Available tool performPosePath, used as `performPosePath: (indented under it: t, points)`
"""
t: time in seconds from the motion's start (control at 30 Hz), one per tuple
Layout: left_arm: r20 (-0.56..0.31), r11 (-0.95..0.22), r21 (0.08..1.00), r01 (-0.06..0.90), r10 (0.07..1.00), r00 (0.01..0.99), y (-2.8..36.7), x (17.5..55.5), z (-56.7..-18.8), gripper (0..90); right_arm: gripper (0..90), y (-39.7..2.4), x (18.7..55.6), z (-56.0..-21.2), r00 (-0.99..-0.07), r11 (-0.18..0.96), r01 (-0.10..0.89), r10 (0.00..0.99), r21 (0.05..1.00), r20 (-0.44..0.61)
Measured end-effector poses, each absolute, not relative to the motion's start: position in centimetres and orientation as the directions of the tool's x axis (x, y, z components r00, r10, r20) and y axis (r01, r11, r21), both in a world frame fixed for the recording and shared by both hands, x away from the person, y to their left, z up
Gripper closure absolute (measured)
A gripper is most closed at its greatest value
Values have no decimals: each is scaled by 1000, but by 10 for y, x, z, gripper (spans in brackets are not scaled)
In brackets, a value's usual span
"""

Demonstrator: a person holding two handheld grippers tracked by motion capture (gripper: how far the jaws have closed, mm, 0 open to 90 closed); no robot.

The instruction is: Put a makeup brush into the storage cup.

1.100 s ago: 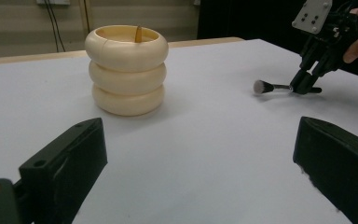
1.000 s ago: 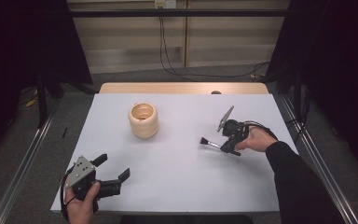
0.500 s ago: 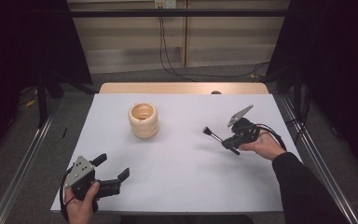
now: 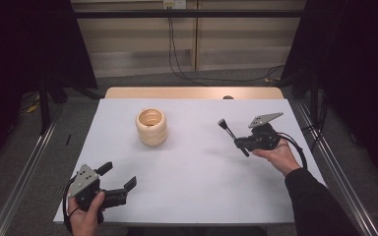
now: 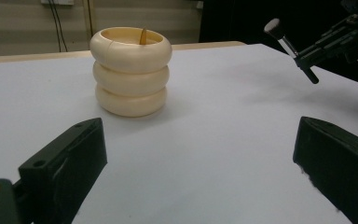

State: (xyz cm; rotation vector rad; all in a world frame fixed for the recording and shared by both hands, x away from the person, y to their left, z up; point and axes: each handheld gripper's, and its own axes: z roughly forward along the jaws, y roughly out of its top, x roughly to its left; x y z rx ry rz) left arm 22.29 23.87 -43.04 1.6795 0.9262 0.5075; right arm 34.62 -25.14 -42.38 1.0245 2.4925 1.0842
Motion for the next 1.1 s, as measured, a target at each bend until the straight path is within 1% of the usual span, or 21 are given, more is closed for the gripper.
performPosePath:
  t: [0.23,0.43,0.57,0.63,0.83,1.03,1.07,1.1]
  points:
    - [-124,-95,943,319,789,602,239,223,-430,27,797,-254,343,-418,-725,395,437,687,808,57]
    - [-114,-106,944,312,782,612,237,222,-430,27,798,-257,340,-415,-722,341,400,688,851,64]
    - [-117,-101,944,314,787,606,238,222,-430,27,798,-259,338,-415,-717,291,388,691,875,89]
    - [-128,-86,946,314,788,602,238,222,-430,27,798,-262,335,-417,-710,261,389,697,883,106]
    - [-116,-99,945,312,790,602,238,222,-429,27,798,-268,329,-416,-703,204,372,699,906,131]
    - [-119,-90,948,307,792,599,237,222,-429,27,798,-269,321,-419,-703,210,364,701,908,120]
    - [-124,-90,948,307,782,611,236,222,-428,26,798,-270,320,-420,-703,207,363,701,909,121]
    - [-107,-104,949,299,782,614,236,221,-428,26,798,-270,319,-420,-704,202,358,700,911,122]
